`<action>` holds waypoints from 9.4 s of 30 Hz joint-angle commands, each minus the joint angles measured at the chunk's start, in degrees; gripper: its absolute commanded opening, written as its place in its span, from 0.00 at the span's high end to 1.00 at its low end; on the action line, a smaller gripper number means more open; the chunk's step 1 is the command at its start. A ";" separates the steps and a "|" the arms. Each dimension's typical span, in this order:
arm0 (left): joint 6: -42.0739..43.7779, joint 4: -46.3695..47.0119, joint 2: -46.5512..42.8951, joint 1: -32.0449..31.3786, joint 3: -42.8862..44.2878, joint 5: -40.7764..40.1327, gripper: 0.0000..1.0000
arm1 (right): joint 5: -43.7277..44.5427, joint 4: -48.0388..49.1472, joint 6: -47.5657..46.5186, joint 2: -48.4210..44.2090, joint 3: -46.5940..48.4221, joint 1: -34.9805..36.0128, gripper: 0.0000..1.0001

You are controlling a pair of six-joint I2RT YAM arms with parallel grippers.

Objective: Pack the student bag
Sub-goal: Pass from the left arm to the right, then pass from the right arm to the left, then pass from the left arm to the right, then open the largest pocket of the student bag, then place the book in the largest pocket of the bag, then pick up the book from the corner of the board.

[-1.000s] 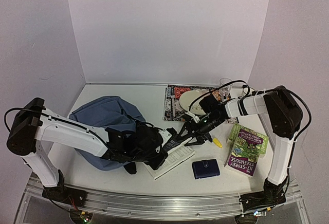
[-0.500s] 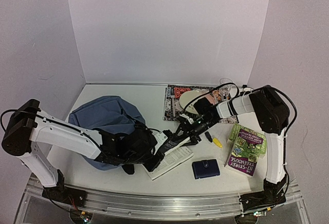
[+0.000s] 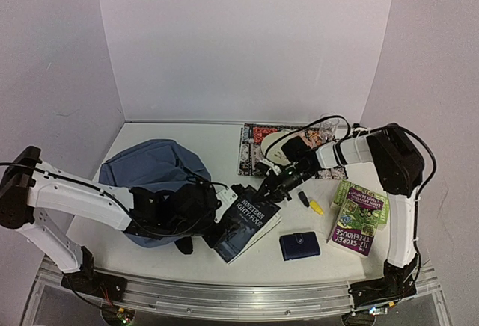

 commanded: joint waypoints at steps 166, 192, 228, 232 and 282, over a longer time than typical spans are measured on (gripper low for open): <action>3.55 -42.04 9.51 20.38 44.91 -7.03 1.00 | 34.27 42.12 37.73 -40.62 -26.25 9.70 1.00; -12.82 -42.49 9.72 22.64 52.66 14.80 1.00 | 58.52 59.71 54.02 -15.76 -9.11 18.84 1.00; -12.87 -35.20 7.66 27.48 35.85 13.21 1.00 | 76.34 14.70 21.22 -18.96 -2.68 32.29 0.33; -12.14 -33.46 8.62 27.55 32.92 13.84 1.00 | 77.48 6.62 17.57 -20.58 -2.65 31.35 0.29; -11.90 -31.32 6.47 28.07 27.47 -4.94 0.24 | 49.45 -11.40 13.71 -61.12 -48.50 -36.23 0.02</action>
